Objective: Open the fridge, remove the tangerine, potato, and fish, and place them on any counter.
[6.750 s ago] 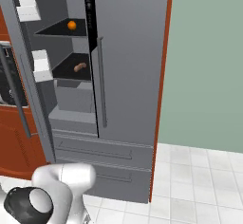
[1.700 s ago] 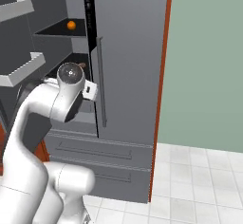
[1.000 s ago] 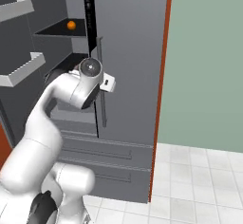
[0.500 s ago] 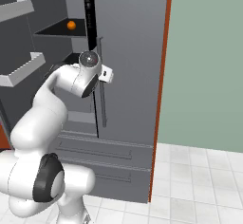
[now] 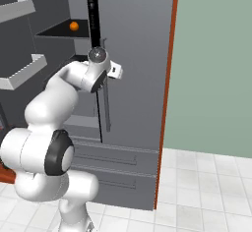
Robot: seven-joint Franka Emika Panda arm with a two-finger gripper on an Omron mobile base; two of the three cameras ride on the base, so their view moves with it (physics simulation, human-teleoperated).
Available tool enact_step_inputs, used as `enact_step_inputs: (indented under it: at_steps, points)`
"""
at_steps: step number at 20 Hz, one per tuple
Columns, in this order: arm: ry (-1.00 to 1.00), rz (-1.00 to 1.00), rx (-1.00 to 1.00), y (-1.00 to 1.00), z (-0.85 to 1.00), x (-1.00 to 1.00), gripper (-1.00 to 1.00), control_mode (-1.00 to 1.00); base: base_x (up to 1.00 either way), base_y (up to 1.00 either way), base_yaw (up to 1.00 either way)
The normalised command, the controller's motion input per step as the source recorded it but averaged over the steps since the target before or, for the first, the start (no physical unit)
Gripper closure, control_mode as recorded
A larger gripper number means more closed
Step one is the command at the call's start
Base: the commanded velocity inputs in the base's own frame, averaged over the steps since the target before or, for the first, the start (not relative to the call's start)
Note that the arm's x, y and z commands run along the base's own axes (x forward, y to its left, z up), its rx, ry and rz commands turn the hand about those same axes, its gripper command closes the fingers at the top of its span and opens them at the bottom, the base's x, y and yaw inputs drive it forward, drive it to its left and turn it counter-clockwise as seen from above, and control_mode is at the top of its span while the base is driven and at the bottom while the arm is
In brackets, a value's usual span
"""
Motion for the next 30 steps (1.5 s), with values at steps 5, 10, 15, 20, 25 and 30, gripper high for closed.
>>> enact_step_inputs:
  at_steps: [5,10,15,20,25,30]
  points:
    - [0.00,-0.02,0.00,-0.17,-0.10,0.43,-1.00,-1.00,0.00,0.00,0.00]
    - [0.00,0.00,0.00,0.00,-0.21,0.36,-1.00,-1.00,0.00,0.00,0.00]
    - [-0.11,-0.02,-0.05,0.00,-0.28,0.10,1.00,-1.00,0.00,0.00,0.00]
    - [-0.26,-0.13,-0.10,-0.17,-0.09,-0.01,1.00,-1.00,0.00,0.00,0.00]
    - [-0.26,-0.21,-0.06,-0.60,0.04,-0.33,1.00,-1.00,0.00,0.00,0.00]
    - [-0.28,-0.10,0.00,-0.88,0.23,-0.95,1.00,-1.00,0.00,0.00,0.00]
